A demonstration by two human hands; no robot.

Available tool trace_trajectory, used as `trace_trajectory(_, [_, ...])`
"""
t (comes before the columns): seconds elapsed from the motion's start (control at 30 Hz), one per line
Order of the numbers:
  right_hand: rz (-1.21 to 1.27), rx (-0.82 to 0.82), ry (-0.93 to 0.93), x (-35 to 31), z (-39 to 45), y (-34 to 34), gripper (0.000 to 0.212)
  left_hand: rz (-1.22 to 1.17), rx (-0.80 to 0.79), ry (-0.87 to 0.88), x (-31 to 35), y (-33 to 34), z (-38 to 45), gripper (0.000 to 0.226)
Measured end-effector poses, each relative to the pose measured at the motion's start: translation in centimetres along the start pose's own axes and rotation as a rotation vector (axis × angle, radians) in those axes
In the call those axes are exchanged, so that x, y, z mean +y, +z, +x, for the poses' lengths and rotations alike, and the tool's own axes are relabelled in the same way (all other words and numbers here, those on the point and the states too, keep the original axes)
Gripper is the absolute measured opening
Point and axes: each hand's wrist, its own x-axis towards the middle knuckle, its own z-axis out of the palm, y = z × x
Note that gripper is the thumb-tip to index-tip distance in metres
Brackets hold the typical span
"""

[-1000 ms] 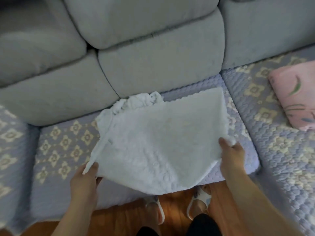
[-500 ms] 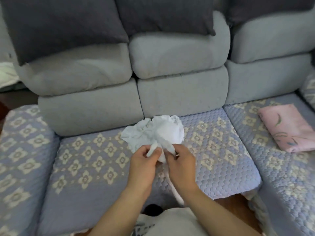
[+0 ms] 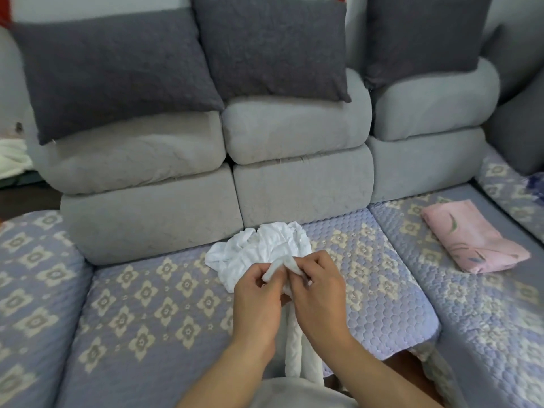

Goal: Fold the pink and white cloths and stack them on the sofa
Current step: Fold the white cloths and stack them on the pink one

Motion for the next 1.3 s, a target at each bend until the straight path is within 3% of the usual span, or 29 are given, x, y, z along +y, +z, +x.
trace_trajectory(0.17, [-0.079,-0.004,-0.029,-0.5,0.5,0.1,0.018,-0.231,-0.075,-0.178,1.2,-0.3,0.4,0.006])
trace_trajectory(0.3, [-0.091,-0.01,-0.058,-0.7,0.2,0.5,0.017,-0.316,-0.091,-0.23,1.5,-0.6,0.7,0.016])
trace_trajectory(0.5, [0.057,0.048,0.026,-1.1,1.3,0.1,0.02,-0.401,-0.065,-0.333,1.8,-0.9,1.3,0.02])
trace_trajectory(0.77, [0.044,0.074,-0.015,-1.3,1.7,0.2,0.023,-0.412,-0.048,-0.33,2.3,-0.5,1.4,0.017])
trace_trajectory(1.13, [-0.142,0.029,-0.301,1.0,1.1,0.2,0.021,-0.233,-0.129,-0.333,2.2,-1.0,1.7,0.016])
trace_trajectory(1.23, [-0.233,-0.099,-0.459,0.9,1.3,-0.1,0.015,-0.178,-0.155,-0.308,2.6,-0.7,2.4,0.031])
trace_trajectory(1.3, [-0.107,-0.246,-0.414,0.4,2.0,-1.0,0.014,-0.171,-0.147,-0.279,3.0,-0.4,3.1,0.028])
